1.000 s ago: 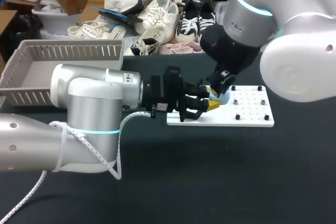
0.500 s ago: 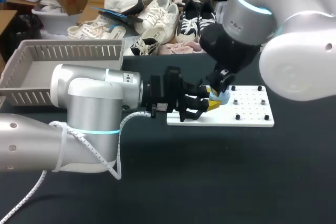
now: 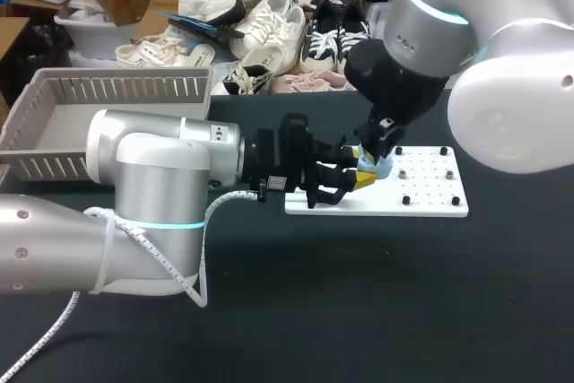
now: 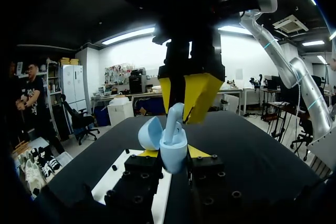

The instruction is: Pick up each earbud case from the left stands, insert the matching earbuds, close the lid, and place the case in the box.

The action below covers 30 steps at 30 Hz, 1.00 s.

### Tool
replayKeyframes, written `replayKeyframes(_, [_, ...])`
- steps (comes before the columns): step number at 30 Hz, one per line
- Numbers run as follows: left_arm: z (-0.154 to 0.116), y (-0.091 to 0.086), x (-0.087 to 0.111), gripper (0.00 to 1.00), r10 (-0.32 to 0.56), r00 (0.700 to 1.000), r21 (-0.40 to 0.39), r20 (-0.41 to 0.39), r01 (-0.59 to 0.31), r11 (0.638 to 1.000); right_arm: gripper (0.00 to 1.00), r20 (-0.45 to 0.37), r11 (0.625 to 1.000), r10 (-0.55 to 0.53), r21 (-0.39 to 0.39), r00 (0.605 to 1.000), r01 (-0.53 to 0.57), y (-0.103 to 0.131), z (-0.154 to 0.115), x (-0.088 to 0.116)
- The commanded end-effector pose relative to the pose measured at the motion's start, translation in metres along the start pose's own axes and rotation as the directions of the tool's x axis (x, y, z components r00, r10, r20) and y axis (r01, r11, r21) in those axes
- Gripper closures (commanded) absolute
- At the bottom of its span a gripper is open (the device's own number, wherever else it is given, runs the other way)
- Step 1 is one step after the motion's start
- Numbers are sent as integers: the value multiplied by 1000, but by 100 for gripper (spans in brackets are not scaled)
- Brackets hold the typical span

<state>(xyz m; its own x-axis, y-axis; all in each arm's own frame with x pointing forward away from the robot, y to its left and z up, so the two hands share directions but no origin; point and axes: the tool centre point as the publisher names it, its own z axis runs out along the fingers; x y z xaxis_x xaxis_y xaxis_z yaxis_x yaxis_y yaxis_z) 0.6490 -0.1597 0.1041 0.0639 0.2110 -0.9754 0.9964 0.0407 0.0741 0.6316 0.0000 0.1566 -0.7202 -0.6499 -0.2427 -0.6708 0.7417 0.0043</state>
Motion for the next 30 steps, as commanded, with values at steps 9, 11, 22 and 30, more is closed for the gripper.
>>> replayKeyframes(9, [1, -1, 0, 100, 1, 1000, -8, 3, -1, 1000, 100, 6, 1000, 3, 12, 1000, -3, -1, -1, -2])
replayKeyframes(11, [1, -1, 0, 100, 1, 1000, -8, 3, -1, 1000, 100, 6, 1000, 6, 13, 1000, -6, -2, -2, -2])
replayKeyframes(22, [1, -1, 0, 100, 1, 1000, -8, 3, -1, 1000, 100, 2, 1000, 6, 9, 1000, -6, -1, 0, -1])
replayKeyframes(30, [1, -1, 0, 100, 1, 1000, -8, 3, -1, 1000, 100, 7, 1000, 2, 10, 1000, -3, 0, -3, -1])
